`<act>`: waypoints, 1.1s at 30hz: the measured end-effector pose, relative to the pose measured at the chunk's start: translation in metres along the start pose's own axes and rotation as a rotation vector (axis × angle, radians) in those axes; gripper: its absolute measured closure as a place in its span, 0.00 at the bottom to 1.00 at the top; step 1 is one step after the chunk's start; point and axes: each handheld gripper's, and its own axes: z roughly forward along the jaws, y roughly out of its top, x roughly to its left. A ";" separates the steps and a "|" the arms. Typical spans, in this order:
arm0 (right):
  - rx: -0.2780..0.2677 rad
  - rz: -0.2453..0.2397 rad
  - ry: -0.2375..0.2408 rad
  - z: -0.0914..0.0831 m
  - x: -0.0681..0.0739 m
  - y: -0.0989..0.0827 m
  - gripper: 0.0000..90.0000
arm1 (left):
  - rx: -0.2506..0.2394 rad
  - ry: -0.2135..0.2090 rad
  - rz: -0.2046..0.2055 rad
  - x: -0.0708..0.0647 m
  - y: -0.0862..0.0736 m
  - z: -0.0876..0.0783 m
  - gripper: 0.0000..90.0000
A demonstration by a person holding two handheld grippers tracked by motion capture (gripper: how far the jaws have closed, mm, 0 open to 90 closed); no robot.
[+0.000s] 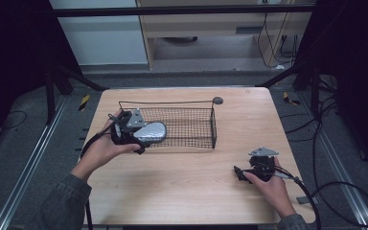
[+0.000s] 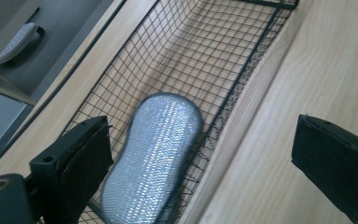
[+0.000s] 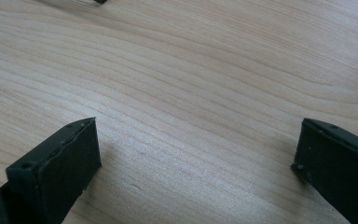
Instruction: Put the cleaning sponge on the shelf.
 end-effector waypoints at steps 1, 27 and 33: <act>0.000 0.000 0.000 0.000 0.000 0.000 0.00 | -0.002 -0.003 0.001 -0.004 -0.001 -0.001 0.05; 0.000 -0.001 -0.003 0.000 0.000 0.000 0.00 | 0.030 -0.044 -0.073 -0.070 -0.052 0.011 0.05; 0.000 -0.001 -0.003 0.000 0.000 0.000 0.00 | 0.052 -0.070 -0.095 -0.082 -0.070 0.024 0.05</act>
